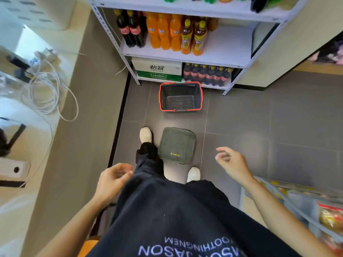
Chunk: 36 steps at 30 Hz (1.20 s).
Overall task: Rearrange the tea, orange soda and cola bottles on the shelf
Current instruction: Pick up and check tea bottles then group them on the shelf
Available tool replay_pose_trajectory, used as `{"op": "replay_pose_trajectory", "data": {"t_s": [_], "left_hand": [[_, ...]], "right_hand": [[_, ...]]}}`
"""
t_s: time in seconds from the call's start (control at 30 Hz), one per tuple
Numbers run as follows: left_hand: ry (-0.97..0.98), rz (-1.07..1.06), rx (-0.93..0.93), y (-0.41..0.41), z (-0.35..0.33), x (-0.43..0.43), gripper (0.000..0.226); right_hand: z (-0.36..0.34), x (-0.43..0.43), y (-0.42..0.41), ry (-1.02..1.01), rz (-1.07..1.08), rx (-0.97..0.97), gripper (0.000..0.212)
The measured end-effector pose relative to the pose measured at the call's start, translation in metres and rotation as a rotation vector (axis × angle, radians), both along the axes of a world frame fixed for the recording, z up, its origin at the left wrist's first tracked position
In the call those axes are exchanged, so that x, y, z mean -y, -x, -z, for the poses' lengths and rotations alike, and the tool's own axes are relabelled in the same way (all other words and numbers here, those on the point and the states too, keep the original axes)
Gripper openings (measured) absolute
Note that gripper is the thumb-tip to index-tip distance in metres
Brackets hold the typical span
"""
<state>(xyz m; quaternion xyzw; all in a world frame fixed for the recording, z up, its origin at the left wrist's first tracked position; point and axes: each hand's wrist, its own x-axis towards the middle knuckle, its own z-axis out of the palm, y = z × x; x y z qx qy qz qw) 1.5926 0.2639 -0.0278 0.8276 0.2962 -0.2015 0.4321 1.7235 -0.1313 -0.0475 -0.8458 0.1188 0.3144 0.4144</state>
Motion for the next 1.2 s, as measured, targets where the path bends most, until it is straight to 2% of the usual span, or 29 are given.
{"op": "replay_pose_trajectory", "data": {"t_s": [0.17, 0.4, 0.63, 0.9, 1.0, 1.13, 1.2], "left_hand": [[0.053, 0.045, 0.049, -0.109, 0.022, -0.052, 0.015], [0.097, 0.225, 0.067, -0.282, 0.046, -0.1, 0.023], [0.075, 0.398, 0.047, -0.424, 0.083, -0.055, 0.015], [-0.008, 0.369, 0.05, -0.532, 0.158, 0.032, 0.014], [0.003, 0.317, 0.061, -0.56, 0.197, 0.046, 0.019], [0.074, 0.302, 0.144, -0.588, 0.265, 0.049, 0.02], [0.12, 0.289, 0.223, -0.603, 0.301, 0.047, 0.018]], "right_hand": [[0.017, -0.048, -0.079, 0.065, 0.027, -0.003, 0.025], [0.019, -0.084, -0.14, 0.087, 0.251, -0.013, 0.024], [0.041, -0.066, -0.236, -0.068, 0.262, -0.027, 0.023], [0.139, -0.033, -0.415, -0.208, 0.053, 0.089, 0.026], [0.188, -0.047, -0.481, -0.227, 0.033, 0.204, 0.036], [0.261, -0.086, -0.558, -0.262, 0.082, 0.371, 0.075], [0.297, -0.108, -0.588, -0.286, 0.113, 0.506, 0.082]]}}
